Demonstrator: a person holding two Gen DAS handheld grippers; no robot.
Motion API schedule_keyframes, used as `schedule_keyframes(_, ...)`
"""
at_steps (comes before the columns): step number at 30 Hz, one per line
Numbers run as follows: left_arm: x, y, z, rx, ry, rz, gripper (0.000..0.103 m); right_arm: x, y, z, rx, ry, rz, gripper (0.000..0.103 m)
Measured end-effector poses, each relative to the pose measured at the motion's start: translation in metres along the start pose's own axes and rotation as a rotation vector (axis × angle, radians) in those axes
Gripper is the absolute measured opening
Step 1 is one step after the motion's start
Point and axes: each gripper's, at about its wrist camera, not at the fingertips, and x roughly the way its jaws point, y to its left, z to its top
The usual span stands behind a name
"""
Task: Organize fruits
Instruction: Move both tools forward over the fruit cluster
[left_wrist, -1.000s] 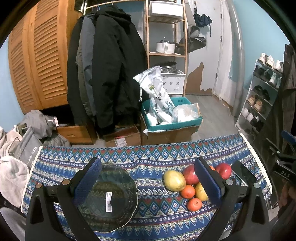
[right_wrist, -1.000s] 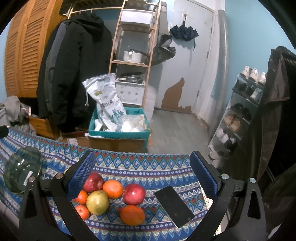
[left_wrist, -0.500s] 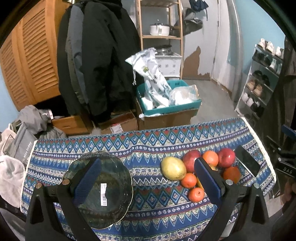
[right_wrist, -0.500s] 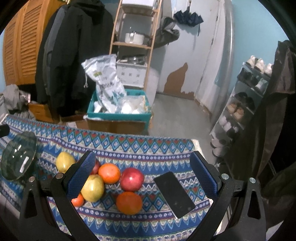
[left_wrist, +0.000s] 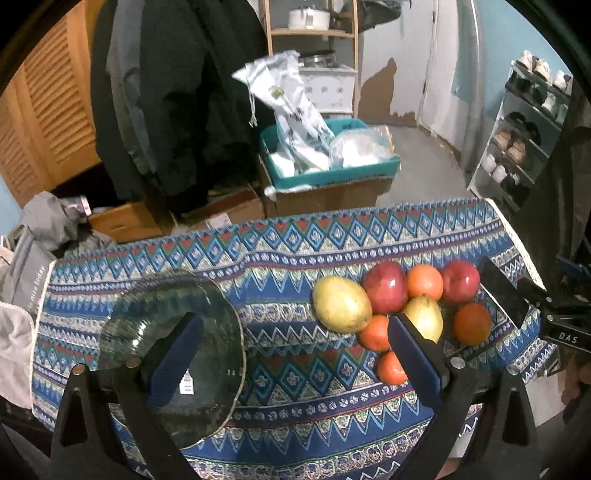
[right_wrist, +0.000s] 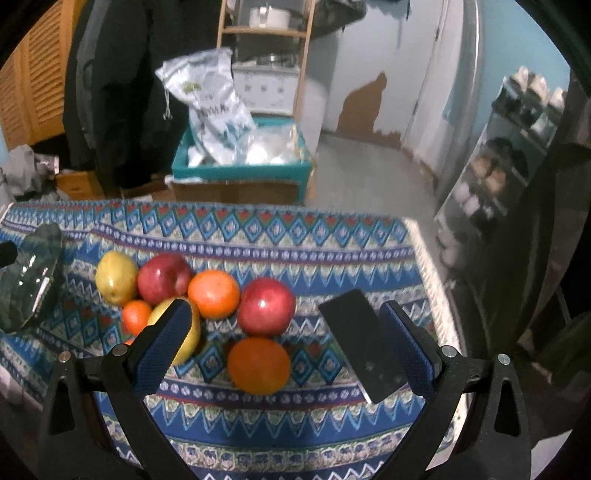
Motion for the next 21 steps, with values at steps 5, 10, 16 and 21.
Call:
schedule_keyframes(5, 0.018, -0.006, -0.005, 0.007, 0.052, -0.011, 0.101, 0.029, 0.001, -0.012, 0.006, 0.102, 0.031, 0.099)
schedule_keyframes(10, 0.035, -0.007, -0.011, -0.004, 0.106, -0.029, 0.101, 0.056, 0.003, -0.022, 0.0, 0.176, 0.036, 0.099)
schedule_keyframes(16, 0.049, -0.01, -0.017, 0.007, 0.135, -0.018, 0.101, 0.085, 0.005, -0.034, -0.001, 0.257, 0.045, 0.099)
schedule_keyframes(21, 0.062, -0.013, -0.02, 0.004, 0.166, -0.025, 0.101, 0.104, 0.01, -0.043, -0.004, 0.298, 0.057, 0.099)
